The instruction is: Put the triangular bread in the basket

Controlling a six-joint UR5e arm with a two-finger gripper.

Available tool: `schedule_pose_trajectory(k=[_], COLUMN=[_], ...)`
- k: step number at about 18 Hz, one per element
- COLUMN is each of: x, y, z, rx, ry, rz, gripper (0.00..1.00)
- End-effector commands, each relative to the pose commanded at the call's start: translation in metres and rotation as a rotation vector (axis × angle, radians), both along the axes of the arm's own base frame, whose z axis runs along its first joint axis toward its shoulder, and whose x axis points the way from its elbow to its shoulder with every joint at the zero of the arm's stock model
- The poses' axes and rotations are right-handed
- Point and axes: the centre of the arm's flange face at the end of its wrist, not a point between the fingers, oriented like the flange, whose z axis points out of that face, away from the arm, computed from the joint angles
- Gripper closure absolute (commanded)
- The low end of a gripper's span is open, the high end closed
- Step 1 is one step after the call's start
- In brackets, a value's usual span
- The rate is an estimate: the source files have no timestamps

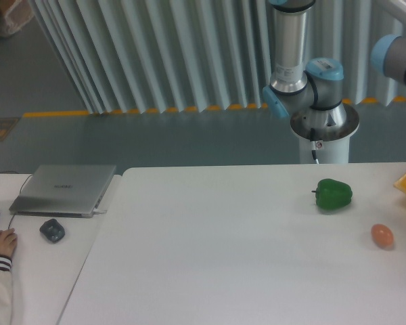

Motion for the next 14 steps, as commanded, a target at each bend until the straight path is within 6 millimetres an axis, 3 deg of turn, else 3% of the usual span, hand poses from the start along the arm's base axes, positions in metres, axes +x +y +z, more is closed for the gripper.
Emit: schedule_pose_trajectory(k=[4,8,14], x=[0.032,0.060,0.063], y=[0.013,0.024,0.028], z=[-0.010,-0.001,0.002], rx=[0.024,0.012,0.018], ry=[-0.146,-0.152,-0.141], rz=[0.041,0.006,0.038], gripper=[0.00,0.00,0.00])
